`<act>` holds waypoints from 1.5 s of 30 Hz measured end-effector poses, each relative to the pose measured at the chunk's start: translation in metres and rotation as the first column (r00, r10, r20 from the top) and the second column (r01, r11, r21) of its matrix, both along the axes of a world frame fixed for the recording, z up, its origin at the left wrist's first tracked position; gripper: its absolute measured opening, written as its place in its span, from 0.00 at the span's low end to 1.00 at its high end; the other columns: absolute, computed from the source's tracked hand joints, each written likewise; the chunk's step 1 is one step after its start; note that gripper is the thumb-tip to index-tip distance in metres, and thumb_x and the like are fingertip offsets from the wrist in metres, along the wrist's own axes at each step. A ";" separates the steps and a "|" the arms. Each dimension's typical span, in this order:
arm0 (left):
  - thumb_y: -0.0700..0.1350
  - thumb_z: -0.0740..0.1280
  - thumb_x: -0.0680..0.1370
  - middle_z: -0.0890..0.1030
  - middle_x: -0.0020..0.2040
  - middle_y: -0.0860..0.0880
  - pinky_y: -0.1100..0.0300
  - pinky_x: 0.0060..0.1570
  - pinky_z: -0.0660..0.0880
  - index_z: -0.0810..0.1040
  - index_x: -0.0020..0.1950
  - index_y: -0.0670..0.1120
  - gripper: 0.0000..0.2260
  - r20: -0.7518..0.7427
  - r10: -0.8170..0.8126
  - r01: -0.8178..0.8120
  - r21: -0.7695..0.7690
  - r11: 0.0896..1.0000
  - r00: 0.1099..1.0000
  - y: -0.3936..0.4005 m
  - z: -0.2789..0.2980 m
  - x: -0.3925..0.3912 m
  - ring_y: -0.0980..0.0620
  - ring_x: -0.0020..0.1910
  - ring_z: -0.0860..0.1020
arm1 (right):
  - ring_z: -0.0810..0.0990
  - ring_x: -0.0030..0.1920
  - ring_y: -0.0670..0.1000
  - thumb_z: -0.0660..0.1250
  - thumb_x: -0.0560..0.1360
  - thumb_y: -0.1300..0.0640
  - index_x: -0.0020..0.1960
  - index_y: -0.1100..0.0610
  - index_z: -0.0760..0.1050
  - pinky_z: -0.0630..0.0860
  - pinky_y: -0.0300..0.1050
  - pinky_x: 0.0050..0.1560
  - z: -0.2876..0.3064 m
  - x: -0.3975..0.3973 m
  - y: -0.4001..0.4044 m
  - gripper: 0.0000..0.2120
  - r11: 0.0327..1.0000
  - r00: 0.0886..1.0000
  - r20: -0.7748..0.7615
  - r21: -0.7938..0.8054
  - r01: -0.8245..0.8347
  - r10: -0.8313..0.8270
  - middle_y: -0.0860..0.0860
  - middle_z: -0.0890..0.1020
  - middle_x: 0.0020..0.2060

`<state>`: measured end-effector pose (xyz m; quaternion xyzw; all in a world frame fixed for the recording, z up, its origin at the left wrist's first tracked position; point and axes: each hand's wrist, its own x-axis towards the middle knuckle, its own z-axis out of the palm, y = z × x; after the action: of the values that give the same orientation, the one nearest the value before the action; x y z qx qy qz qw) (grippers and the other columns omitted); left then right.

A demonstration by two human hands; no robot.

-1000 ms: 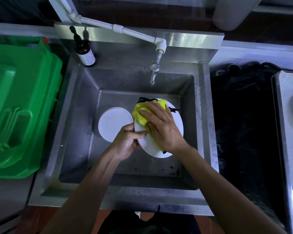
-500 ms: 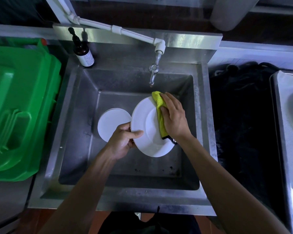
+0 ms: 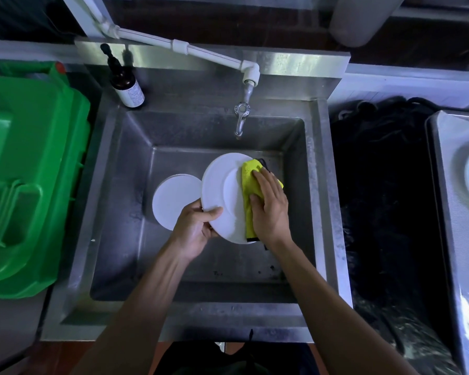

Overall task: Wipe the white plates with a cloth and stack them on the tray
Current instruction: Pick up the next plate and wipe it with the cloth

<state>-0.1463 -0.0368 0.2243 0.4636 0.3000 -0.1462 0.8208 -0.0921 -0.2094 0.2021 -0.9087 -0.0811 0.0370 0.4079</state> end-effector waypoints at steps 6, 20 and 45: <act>0.35 0.70 0.73 0.84 0.55 0.40 0.49 0.47 0.81 0.80 0.62 0.39 0.17 0.002 0.056 -0.056 -0.023 0.998 0.998 0.001 0.003 0.004 0.41 0.51 0.83 | 0.61 0.78 0.52 0.61 0.81 0.62 0.76 0.51 0.68 0.57 0.58 0.76 0.012 -0.013 0.016 0.24 1.000 1.000 -0.002 -0.003 -0.013 0.013 0.49 0.67 0.76; 0.42 0.62 0.83 0.80 0.59 0.40 0.58 0.38 0.80 0.73 0.73 0.39 0.18 -0.122 0.279 -0.295 -0.141 0.945 0.952 -0.004 0.005 0.015 0.47 0.47 0.82 | 0.62 0.78 0.51 0.56 0.83 0.56 0.75 0.53 0.69 0.61 0.60 0.74 0.012 -0.061 0.041 0.20 0.999 0.991 0.127 0.020 -0.044 0.041 0.50 0.69 0.75; 0.38 0.69 0.73 0.86 0.54 0.45 0.48 0.41 0.83 0.81 0.59 0.43 0.15 0.031 -0.157 0.159 -0.126 0.979 0.987 0.080 -0.005 0.002 0.44 0.52 0.85 | 0.68 0.73 0.52 0.61 0.80 0.65 0.76 0.56 0.67 0.61 0.38 0.71 0.019 -0.003 0.014 0.25 0.993 0.984 -0.139 0.004 0.115 -0.113 0.52 0.70 0.74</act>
<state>-0.1442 0.0428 0.2197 0.4336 0.2436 -0.2250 0.8379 -0.0951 -0.1951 0.2216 -0.9046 -0.0007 0.0762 0.4193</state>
